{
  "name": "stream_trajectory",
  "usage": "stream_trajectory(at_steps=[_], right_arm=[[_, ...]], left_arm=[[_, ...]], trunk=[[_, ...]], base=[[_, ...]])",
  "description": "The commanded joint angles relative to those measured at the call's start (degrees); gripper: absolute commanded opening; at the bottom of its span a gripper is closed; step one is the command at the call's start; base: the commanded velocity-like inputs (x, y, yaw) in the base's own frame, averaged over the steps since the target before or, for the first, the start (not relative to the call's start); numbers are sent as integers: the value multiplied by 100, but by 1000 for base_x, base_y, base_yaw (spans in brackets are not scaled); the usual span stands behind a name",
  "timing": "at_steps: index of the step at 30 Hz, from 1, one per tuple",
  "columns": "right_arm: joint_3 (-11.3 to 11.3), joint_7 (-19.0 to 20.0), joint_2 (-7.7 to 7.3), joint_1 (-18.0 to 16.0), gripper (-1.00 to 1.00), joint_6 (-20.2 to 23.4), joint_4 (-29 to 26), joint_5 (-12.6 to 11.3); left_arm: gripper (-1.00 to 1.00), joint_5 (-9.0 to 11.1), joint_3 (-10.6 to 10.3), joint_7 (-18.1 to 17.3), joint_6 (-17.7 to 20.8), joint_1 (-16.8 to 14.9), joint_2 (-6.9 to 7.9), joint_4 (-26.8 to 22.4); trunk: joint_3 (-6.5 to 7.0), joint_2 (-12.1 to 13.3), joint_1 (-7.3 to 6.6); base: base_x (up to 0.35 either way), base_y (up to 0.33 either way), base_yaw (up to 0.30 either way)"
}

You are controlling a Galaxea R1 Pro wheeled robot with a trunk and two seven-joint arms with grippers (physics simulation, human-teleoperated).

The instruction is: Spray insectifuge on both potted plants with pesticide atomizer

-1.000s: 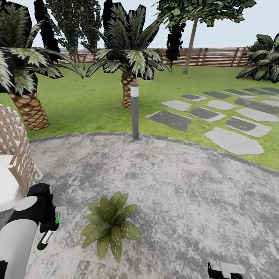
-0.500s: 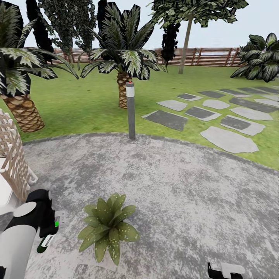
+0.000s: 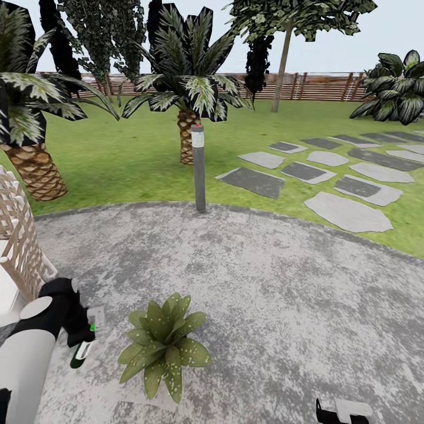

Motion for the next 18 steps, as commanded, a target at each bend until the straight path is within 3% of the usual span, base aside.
stream_trajectory(at_steps=[1,4,5,7,9,11,18], right_arm=[[-27,-36,-1,-5,100,-16,10,61],[-27,-36,-1,-5,100,-16,10,61],[-27,-36,-3,-5,100,-16,10,61],[-27,-36,-2,-5,100,-16,10,61],[-27,-36,-1,-5,100,-16,10,61],[-21,-30,-1,-5,100,-16,10,61],[-19,-31,-2,-7,100,-16,10,61]], left_arm=[[-100,-21,16,-26,50,29,13,7],[-100,-15,19,-13,27,290,30,25],[-100,-11,23,220,17,538,34,64],[-100,-9,73,416,16,589,61,83],[-100,-12,242,613,11,781,69,83],[-100,-9,384,1058,19,1013,66,78],[-100,-5,415,1098,75,1031,66,35]], trunk=[[-4,-2,-1],[-4,-2,-1],[-4,-2,-1],[-4,-2,-1],[-4,-2,-1],[-4,-2,-1],[-4,-2,-1]], base=[[0,0,0],[0,0,0],[0,0,0],[0,0,0],[0,0,0],[0,0,0],[38,34,0]])
